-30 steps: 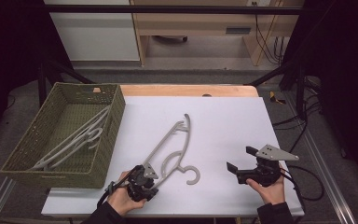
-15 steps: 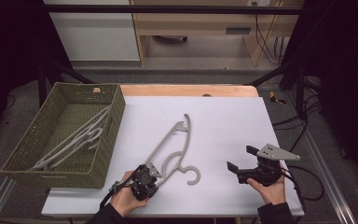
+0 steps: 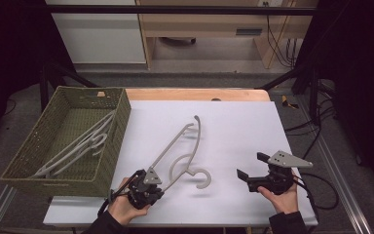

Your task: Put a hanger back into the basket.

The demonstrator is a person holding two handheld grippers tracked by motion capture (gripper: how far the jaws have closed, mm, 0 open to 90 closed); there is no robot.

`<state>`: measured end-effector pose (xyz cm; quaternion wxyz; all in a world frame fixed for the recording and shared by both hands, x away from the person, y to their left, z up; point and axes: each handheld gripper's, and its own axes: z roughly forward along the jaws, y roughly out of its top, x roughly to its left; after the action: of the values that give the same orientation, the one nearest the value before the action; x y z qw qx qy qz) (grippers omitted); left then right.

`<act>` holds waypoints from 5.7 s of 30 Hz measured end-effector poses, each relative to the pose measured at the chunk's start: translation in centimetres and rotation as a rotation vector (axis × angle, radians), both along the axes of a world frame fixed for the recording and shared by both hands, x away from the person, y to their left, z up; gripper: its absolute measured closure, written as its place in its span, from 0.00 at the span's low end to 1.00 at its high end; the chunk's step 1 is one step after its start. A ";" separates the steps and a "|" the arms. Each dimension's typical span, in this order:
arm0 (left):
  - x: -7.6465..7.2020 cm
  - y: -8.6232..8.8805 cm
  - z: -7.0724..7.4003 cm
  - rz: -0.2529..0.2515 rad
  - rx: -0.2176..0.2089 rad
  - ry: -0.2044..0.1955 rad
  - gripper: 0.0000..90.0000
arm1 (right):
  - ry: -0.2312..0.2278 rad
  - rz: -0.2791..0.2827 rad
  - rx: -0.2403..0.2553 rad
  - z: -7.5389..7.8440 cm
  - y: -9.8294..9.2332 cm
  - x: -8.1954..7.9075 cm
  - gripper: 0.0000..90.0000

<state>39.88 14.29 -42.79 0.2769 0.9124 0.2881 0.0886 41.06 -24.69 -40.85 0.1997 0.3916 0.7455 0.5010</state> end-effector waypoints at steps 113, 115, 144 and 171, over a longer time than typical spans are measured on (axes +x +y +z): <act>6.6 28.9 8.3 0.095 -0.124 0.031 0.91 | 0.004 -0.019 -0.025 -0.3 0.1 0.3 0.04; 6.6 28.9 8.2 0.105 -0.124 0.029 0.91 | 0.003 -0.018 -0.028 -0.3 0.1 0.3 0.03; 6.3 28.6 7.3 0.316 -0.191 -0.190 0.55 | -0.011 -0.013 -0.015 -0.2 0.0 0.2 0.03; 1.1 15.2 5.4 0.267 -0.524 -0.390 0.10 | -0.033 -0.012 0.043 0.3 -0.6 -0.2 0.03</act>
<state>41.03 29.49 -37.38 0.5372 0.7307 0.3595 0.2197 40.89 -25.28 -40.59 0.2065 0.3919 0.7289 0.5221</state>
